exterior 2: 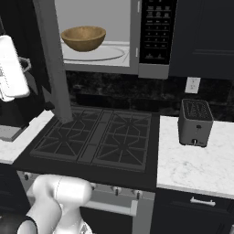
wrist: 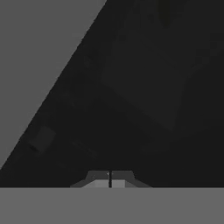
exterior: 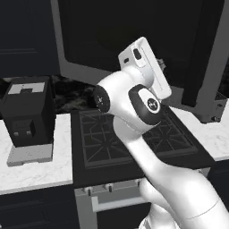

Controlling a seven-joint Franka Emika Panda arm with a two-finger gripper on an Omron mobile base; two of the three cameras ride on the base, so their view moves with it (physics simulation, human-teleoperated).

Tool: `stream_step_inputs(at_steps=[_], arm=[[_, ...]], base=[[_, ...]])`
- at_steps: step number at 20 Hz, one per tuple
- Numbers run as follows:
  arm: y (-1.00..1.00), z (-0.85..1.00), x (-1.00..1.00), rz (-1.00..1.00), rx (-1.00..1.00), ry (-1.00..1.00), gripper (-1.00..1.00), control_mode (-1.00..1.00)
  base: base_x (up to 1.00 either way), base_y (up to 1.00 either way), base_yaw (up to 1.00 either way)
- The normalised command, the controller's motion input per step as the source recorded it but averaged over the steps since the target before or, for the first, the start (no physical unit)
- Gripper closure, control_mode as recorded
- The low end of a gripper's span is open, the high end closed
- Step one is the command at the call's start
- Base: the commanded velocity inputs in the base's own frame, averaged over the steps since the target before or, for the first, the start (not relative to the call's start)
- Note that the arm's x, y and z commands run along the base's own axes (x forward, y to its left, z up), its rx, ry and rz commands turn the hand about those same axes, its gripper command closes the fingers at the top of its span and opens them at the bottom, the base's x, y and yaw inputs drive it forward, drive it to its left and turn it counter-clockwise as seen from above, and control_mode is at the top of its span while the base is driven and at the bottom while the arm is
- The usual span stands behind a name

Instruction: Open the microwave, place the bowl with waffle inside the microwave, then close the microwave door and turn it on.

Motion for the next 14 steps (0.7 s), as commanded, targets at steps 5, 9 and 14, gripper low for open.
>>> stream_step_inputs(at_steps=[5,9,14], arm=[[-0.22,0.85,0.99,0.19,0.13,-0.08,1.00,-1.00],[-0.02,0.17,0.70,0.53,0.19,0.24,1.00,-1.00],[0.00,0.02,0.47,0.55,0.22,0.28,1.00,-1.00]], base=[[0.00,0.00,0.00],[0.00,0.00,0.00],[0.00,0.00,0.00]])
